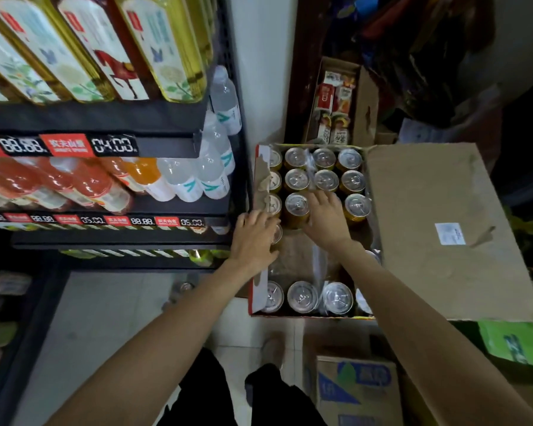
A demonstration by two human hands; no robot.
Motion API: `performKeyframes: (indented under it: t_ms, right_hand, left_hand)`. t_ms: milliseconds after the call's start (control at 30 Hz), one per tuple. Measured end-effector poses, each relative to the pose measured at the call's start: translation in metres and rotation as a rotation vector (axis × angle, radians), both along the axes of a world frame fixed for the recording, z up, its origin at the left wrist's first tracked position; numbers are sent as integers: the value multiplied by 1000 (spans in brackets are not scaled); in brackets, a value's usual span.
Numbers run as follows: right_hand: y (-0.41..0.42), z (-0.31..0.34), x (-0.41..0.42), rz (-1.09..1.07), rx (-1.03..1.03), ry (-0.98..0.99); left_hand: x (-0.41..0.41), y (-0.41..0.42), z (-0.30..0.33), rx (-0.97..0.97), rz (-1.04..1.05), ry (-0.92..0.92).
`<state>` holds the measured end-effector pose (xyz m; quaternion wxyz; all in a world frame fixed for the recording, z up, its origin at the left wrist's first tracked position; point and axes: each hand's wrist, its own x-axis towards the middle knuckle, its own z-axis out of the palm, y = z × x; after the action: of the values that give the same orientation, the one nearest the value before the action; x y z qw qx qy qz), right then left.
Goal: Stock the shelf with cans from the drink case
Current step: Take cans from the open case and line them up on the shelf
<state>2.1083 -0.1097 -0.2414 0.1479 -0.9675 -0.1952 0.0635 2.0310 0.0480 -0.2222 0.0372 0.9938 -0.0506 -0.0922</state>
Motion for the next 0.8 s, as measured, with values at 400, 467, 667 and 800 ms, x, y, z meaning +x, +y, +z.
performKeyframes:
  t_ms: [400, 467, 667, 800]
  right_hand:
    - [33, -28, 23, -118, -240, 4]
    - [32, -30, 24, -114, -212, -35]
    - [13, -5, 5, -234, 222, 51]
    - [-7, 36, -14, -394, 785, 184]
  left_hand:
    - [28, -21, -19, 444, -62, 31]
    - [31, -22, -20, 400, -56, 12]
    - [25, -1, -17, 132, -70, 0]
    - [8, 15, -4, -291, 33, -68]
